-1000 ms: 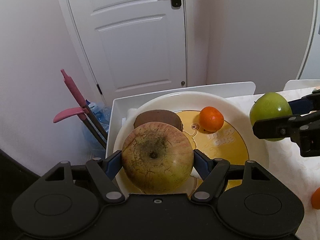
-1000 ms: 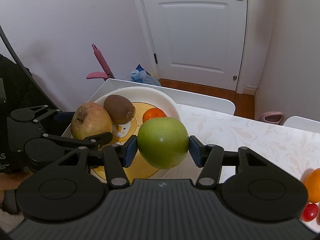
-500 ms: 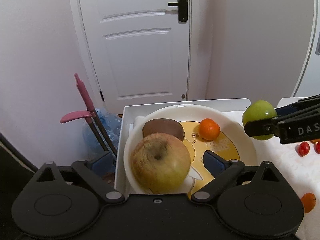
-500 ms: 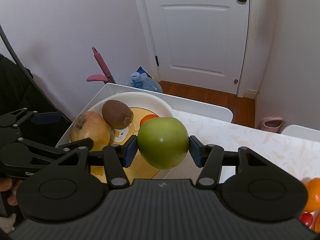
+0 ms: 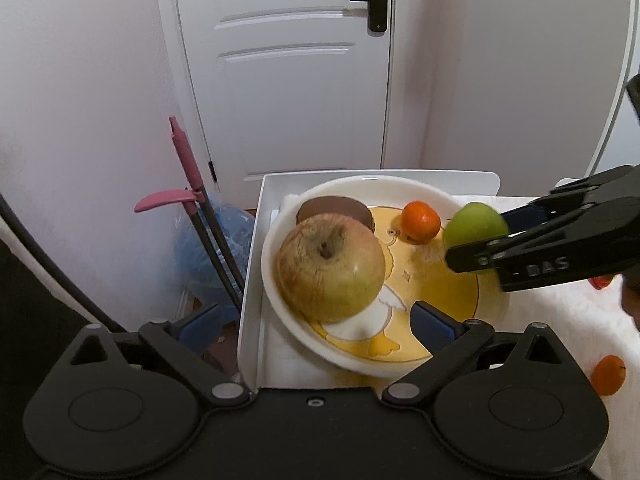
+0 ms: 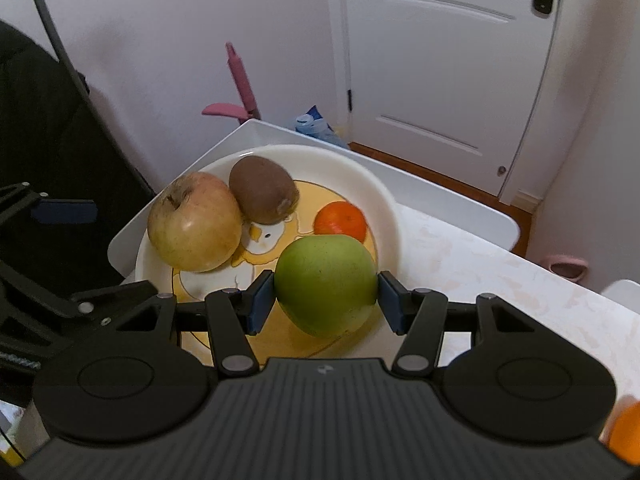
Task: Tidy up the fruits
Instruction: 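Lower the yellow apple and the green apple into the bowl and release both, then move both tools back toward the remaining oranges and tomatoes, then grasp a red tomato with the left tool while the right tool grasps a large orange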
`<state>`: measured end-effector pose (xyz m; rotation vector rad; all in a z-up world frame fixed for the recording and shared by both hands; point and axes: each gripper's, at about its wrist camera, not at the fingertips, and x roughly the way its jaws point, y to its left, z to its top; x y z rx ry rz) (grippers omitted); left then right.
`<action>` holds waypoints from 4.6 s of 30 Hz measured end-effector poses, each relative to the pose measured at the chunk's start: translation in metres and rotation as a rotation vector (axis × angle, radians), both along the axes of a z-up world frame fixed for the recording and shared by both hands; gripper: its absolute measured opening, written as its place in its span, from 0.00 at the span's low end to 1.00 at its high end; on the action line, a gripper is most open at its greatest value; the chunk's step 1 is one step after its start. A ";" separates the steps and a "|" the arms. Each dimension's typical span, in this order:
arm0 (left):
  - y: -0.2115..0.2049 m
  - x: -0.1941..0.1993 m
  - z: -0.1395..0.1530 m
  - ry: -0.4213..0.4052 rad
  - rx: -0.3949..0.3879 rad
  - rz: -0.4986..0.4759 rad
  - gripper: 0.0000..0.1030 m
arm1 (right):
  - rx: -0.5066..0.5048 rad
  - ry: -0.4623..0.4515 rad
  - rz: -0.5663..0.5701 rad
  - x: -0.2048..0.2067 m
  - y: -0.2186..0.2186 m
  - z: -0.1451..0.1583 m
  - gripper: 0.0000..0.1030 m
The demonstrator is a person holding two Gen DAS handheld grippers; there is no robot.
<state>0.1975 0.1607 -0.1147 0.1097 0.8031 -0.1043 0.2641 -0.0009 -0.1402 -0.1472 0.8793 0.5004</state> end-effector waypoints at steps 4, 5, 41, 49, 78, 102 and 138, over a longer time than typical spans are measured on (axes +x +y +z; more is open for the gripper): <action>0.002 -0.005 -0.001 0.003 -0.006 0.002 0.99 | -0.005 0.015 0.015 0.003 0.003 -0.008 0.68; 0.002 -0.004 -0.002 0.005 -0.005 0.003 0.99 | -0.006 0.013 0.022 0.004 0.002 -0.008 0.68; -0.057 -0.039 0.055 -0.086 -0.055 -0.086 0.99 | 0.102 -0.113 -0.336 -0.104 -0.115 0.080 1.00; -0.109 -0.061 0.066 -0.110 -0.068 -0.081 0.99 | 0.082 -0.139 -0.365 -0.135 -0.185 0.091 1.00; -0.313 -0.048 -0.019 -0.042 -0.007 -0.286 0.91 | -0.033 -0.152 -0.147 -0.147 -0.360 0.000 1.00; -0.364 -0.015 -0.063 0.050 -0.003 -0.384 0.36 | 0.022 -0.105 -0.036 -0.122 -0.362 -0.033 0.87; -0.300 -0.043 -0.006 -0.035 -0.069 -0.192 0.36 | 0.099 -0.156 0.009 -0.109 -0.315 0.023 0.75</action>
